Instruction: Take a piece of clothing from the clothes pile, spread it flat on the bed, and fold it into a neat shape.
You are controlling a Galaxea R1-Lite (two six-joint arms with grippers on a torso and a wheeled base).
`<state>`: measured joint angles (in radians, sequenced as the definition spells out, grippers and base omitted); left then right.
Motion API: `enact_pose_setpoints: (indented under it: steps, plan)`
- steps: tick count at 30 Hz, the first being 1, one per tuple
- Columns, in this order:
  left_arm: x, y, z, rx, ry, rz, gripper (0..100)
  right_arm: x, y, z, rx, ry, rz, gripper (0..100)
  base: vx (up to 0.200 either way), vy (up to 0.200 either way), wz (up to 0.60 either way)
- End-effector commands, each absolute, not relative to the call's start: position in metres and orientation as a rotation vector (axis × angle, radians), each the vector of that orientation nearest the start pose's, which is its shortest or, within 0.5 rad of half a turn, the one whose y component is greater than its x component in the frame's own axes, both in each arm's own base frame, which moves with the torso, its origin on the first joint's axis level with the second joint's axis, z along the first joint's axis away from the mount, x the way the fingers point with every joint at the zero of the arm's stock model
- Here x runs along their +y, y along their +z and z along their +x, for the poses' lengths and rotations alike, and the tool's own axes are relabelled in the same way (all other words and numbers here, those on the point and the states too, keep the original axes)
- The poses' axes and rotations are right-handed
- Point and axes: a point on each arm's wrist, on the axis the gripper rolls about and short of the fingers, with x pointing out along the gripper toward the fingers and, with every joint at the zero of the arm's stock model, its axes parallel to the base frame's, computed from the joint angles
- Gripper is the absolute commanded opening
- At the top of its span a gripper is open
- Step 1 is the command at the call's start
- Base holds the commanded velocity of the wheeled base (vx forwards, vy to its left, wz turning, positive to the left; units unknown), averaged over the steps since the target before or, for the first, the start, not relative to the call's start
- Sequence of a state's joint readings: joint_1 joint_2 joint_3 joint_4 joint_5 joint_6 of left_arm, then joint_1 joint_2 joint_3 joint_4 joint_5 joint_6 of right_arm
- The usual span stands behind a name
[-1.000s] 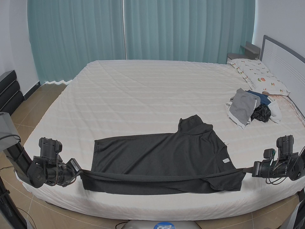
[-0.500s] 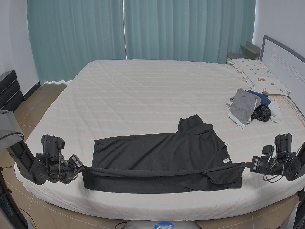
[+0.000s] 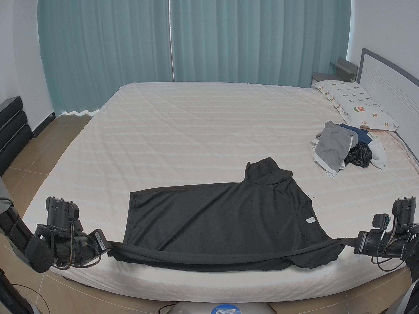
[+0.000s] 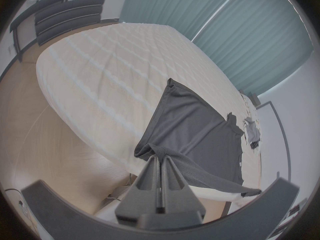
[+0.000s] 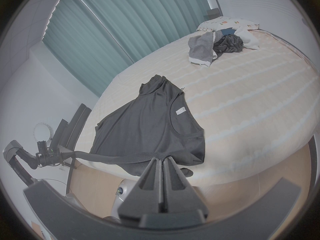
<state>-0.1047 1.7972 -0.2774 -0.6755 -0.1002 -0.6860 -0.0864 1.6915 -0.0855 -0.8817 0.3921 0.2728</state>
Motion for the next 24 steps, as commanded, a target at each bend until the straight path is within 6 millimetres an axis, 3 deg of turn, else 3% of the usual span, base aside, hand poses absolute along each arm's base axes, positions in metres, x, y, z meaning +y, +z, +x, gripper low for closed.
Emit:
enact_pose_setpoints:
  steps: [1, 6, 12, 19, 24]
  plan:
    - [-0.026, 0.051, 0.199, 0.88, 0.071, -0.576, 0, -0.006, 0.058, 0.168, 0.726, 0.198, 0.423, 0, 0.0, 0.0, 0.0]
    - [-0.024, 0.045, 0.19, 0.966, 0.072, -0.504, 0, -0.005, 0.053, 0.16, 0.756, 0.202, 0.391, 0, 0.0, 0.0, 0.0]
    - [-0.025, 0.045, 0.193, 0.963, 0.07, -0.505, 0, -0.005, 0.051, 0.161, 0.764, 0.211, 0.375, 0, 0.0, 0.0, 0.0]
    - [-0.025, 0.038, 0.211, 0.974, 0.099, -0.548, 0, -0.006, 0.044, 0.187, 0.784, 0.21, 0.378, 0, 0.0, 0.0, 0.0]
    - [-0.028, 0.025, 0.235, 0.951, 0.127, -0.636, 0, -0.007, 0.035, 0.211, 0.803, 0.211, 0.383, 0, 0.0, 0.0, 0.0]
